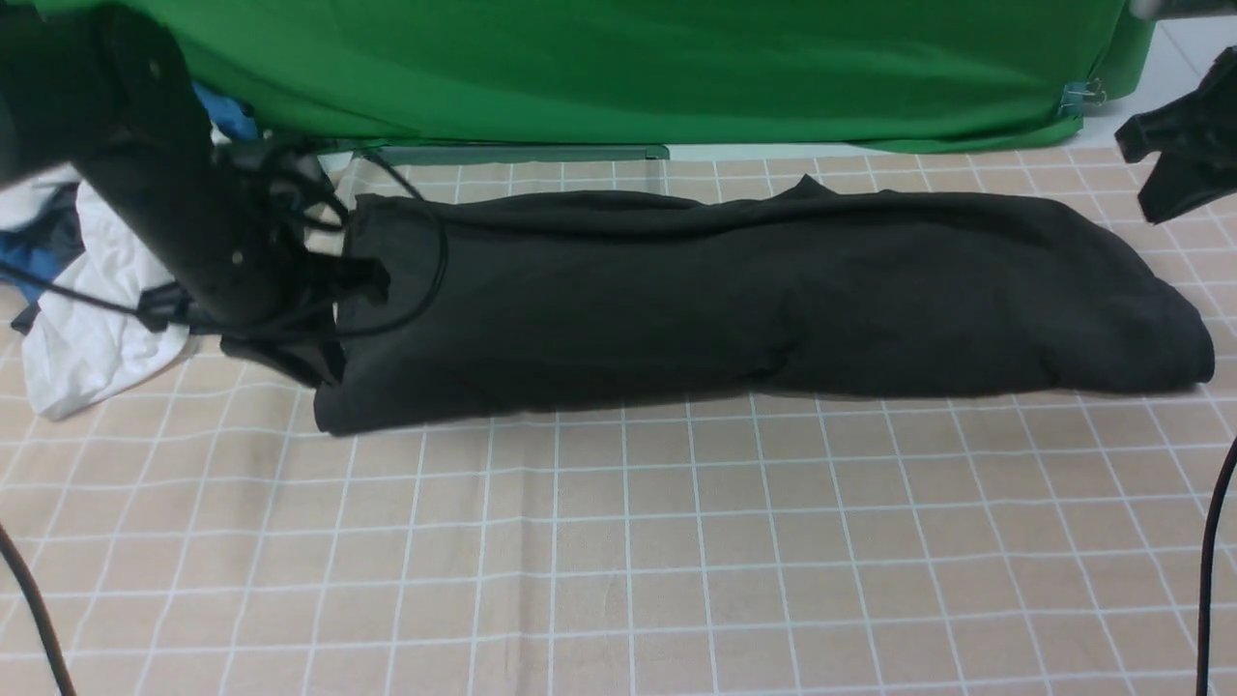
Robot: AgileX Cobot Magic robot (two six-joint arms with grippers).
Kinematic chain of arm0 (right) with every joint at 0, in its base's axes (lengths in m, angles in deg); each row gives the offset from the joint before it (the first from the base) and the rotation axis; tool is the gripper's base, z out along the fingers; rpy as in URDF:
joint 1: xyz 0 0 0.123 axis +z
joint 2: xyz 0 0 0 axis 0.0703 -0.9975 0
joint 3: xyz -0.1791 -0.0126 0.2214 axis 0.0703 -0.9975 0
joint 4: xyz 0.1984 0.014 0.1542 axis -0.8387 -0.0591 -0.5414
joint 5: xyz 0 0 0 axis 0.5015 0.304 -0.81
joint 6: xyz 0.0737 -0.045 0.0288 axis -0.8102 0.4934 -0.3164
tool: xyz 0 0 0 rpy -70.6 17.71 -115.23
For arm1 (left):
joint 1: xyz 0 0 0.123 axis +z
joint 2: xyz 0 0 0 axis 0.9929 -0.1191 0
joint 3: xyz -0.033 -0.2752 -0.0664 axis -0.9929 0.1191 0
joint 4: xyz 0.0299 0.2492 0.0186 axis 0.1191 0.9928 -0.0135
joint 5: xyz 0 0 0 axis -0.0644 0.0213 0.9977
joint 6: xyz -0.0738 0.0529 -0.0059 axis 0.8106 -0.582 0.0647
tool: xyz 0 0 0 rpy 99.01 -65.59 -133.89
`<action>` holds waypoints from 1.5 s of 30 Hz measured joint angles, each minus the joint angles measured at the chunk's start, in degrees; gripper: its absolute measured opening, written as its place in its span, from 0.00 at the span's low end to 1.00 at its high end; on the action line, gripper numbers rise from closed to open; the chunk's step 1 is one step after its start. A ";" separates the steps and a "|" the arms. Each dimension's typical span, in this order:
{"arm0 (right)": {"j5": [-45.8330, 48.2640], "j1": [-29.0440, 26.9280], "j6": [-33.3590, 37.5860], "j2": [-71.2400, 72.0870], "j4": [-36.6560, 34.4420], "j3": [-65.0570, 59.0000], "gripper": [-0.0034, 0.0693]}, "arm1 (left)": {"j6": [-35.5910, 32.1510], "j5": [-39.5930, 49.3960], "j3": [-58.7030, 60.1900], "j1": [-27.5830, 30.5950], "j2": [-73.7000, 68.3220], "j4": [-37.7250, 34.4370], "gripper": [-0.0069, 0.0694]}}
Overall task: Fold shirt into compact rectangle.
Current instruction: 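Pull the folded dark garment lengthwise by its ends to straighten it flat on the table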
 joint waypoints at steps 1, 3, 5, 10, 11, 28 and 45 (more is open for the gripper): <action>-0.31 0.00 0.10 0.00 -0.37 -0.40 0.10 | 0.00 -0.83 0.67 0.00 0.00 0.11 0.29; -0.93 0.00 0.28 0.00 -0.98 -1.09 0.10 | -0.15 -4.97 2.04 0.00 0.00 0.18 0.42; -1.50 0.00 0.69 0.00 -1.13 -1.21 0.10 | -0.15 -7.48 2.68 0.00 -0.32 0.11 0.62; -1.93 0.00 1.25 0.00 -1.34 -1.25 0.10 | -0.15 -8.35 2.66 0.00 -3.28 -0.89 0.94; -1.99 0.00 1.25 0.00 -1.36 -1.25 0.10 | -0.15 -8.35 2.66 0.00 -4.05 -1.06 0.96; 7.30 -1.74 -3.91 0.00 4.85 -1.27 0.12 | -7.66 -3.50 0.31 0.13 -5.78 -0.78 0.13; -2.52 -8.43 -6.14 -9.24 -0.39 -4.98 0.84 | -4.01 -1.71 -0.40 0.08 0.25 7.98 0.13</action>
